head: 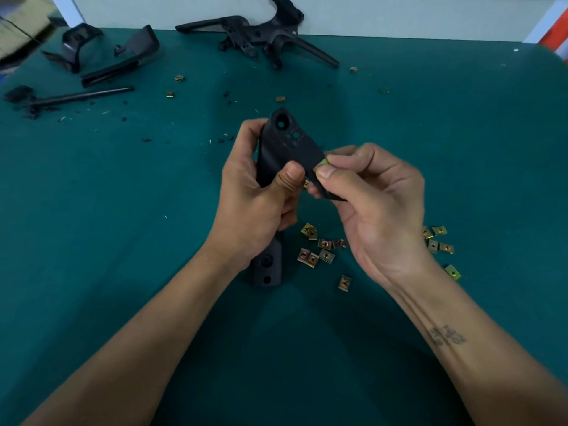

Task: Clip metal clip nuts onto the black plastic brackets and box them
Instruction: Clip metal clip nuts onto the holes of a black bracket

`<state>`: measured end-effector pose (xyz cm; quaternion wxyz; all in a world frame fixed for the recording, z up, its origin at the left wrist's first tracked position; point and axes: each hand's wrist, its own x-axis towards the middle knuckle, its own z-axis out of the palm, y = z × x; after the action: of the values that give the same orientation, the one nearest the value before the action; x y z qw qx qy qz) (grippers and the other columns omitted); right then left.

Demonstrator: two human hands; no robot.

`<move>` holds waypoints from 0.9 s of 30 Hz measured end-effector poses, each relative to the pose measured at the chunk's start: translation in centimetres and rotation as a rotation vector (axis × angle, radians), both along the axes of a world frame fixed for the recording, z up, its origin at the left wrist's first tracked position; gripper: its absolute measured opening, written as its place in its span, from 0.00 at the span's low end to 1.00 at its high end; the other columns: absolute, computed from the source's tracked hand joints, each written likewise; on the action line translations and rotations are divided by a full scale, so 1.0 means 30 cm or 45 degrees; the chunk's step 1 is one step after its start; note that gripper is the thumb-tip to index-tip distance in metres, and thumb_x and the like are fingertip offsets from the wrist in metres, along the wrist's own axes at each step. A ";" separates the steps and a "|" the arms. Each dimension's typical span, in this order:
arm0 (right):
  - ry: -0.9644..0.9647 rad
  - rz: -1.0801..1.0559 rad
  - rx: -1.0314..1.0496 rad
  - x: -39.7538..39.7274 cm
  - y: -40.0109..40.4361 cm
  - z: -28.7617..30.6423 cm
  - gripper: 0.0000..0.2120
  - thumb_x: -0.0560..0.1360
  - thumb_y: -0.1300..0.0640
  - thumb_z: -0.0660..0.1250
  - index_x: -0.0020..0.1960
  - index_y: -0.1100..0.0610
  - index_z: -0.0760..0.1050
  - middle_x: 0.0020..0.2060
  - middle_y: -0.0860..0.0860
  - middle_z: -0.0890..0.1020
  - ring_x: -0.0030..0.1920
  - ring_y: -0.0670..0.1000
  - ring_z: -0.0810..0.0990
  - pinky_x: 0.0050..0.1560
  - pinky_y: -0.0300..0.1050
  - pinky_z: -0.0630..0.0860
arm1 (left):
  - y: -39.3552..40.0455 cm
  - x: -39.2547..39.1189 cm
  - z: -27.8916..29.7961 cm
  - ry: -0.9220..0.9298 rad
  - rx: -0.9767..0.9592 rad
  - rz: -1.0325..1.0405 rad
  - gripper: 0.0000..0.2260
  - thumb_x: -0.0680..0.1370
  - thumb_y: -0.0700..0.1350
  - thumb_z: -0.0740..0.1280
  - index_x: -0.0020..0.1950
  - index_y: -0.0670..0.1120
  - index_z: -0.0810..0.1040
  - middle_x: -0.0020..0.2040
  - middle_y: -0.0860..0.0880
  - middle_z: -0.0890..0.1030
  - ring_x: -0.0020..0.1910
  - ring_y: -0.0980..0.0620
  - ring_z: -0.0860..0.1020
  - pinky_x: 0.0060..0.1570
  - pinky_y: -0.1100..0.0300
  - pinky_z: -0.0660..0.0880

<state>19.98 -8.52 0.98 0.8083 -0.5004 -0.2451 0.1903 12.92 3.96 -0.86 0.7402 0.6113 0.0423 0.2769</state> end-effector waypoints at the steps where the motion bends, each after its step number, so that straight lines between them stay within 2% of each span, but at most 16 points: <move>1: -0.032 0.004 -0.021 0.004 0.003 -0.001 0.13 0.71 0.70 0.72 0.36 0.53 0.82 0.38 0.52 0.83 0.38 0.52 0.82 0.45 0.48 0.79 | 0.003 0.000 -0.002 0.010 -0.003 0.002 0.08 0.82 0.43 0.65 0.56 0.48 0.66 0.35 0.31 0.65 0.26 0.42 0.56 0.22 0.62 0.59; 5: 0.001 -0.009 -0.069 0.021 0.026 -0.006 0.13 0.69 0.69 0.72 0.34 0.53 0.82 0.37 0.52 0.83 0.36 0.54 0.82 0.43 0.48 0.78 | 0.007 0.002 -0.002 0.075 -0.038 0.024 0.09 0.82 0.43 0.64 0.58 0.45 0.64 0.36 0.35 0.68 0.27 0.42 0.55 0.23 0.61 0.59; 8: -0.105 -0.031 -0.041 0.006 0.014 -0.022 0.11 0.71 0.71 0.72 0.36 0.56 0.81 0.38 0.52 0.83 0.37 0.53 0.81 0.43 0.48 0.78 | -0.001 -0.014 0.002 0.030 -0.007 0.049 0.10 0.81 0.45 0.66 0.57 0.47 0.65 0.36 0.35 0.69 0.26 0.45 0.56 0.22 0.61 0.58; 11: -0.244 -0.018 0.000 -0.006 -0.026 -0.041 0.10 0.73 0.69 0.71 0.38 0.56 0.79 0.40 0.51 0.82 0.37 0.52 0.81 0.42 0.50 0.78 | -0.018 -0.026 -0.001 -0.014 0.035 0.000 0.08 0.83 0.41 0.66 0.55 0.51 0.68 0.33 0.33 0.65 0.24 0.45 0.56 0.21 0.61 0.59; 13: -0.245 0.005 -0.011 -0.004 -0.031 -0.053 0.11 0.73 0.68 0.71 0.37 0.54 0.78 0.40 0.50 0.82 0.37 0.51 0.81 0.42 0.50 0.78 | -0.018 -0.025 -0.013 0.035 0.040 -0.029 0.08 0.84 0.38 0.64 0.55 0.49 0.67 0.32 0.33 0.63 0.24 0.44 0.54 0.22 0.62 0.60; 16: -0.215 -0.024 -0.081 0.018 0.002 -0.062 0.12 0.72 0.69 0.72 0.37 0.54 0.77 0.39 0.50 0.81 0.35 0.53 0.81 0.41 0.50 0.77 | -0.009 -0.014 -0.027 0.114 0.012 -0.003 0.06 0.85 0.39 0.62 0.56 0.46 0.65 0.34 0.36 0.70 0.25 0.47 0.57 0.22 0.61 0.59; 19: -0.165 -0.023 -0.144 0.030 0.036 -0.060 0.10 0.72 0.70 0.72 0.38 0.57 0.77 0.36 0.50 0.82 0.33 0.55 0.81 0.38 0.45 0.76 | 0.005 -0.019 -0.029 0.160 0.008 0.083 0.06 0.85 0.40 0.62 0.57 0.45 0.65 0.34 0.46 0.76 0.25 0.50 0.61 0.22 0.62 0.62; 23: -0.148 0.066 -0.144 0.049 0.010 -0.053 0.05 0.76 0.65 0.72 0.45 0.56 0.84 0.38 0.54 0.86 0.37 0.56 0.84 0.42 0.43 0.79 | 0.027 -0.029 -0.014 0.165 -0.028 0.102 0.04 0.85 0.41 0.63 0.56 0.47 0.68 0.34 0.47 0.72 0.25 0.53 0.64 0.23 0.62 0.65; 26: -0.142 0.089 -0.169 0.070 -0.023 -0.054 0.10 0.79 0.61 0.69 0.54 0.50 0.86 0.47 0.52 0.88 0.44 0.55 0.87 0.50 0.46 0.81 | 0.033 -0.022 -0.007 0.164 -0.152 0.074 0.05 0.85 0.43 0.63 0.55 0.46 0.67 0.35 0.48 0.70 0.27 0.54 0.63 0.24 0.63 0.65; 27: -0.145 0.040 -0.232 0.078 -0.032 -0.053 0.12 0.80 0.62 0.68 0.56 0.49 0.85 0.46 0.50 0.88 0.44 0.54 0.87 0.51 0.45 0.81 | 0.032 -0.019 -0.004 0.164 -0.206 0.069 0.05 0.85 0.43 0.63 0.55 0.46 0.66 0.35 0.48 0.69 0.27 0.54 0.63 0.24 0.63 0.64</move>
<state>22.32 -9.48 -0.62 0.7411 -0.5780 -0.2800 0.1957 12.34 4.92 -0.97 0.7751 0.5647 0.1283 0.2527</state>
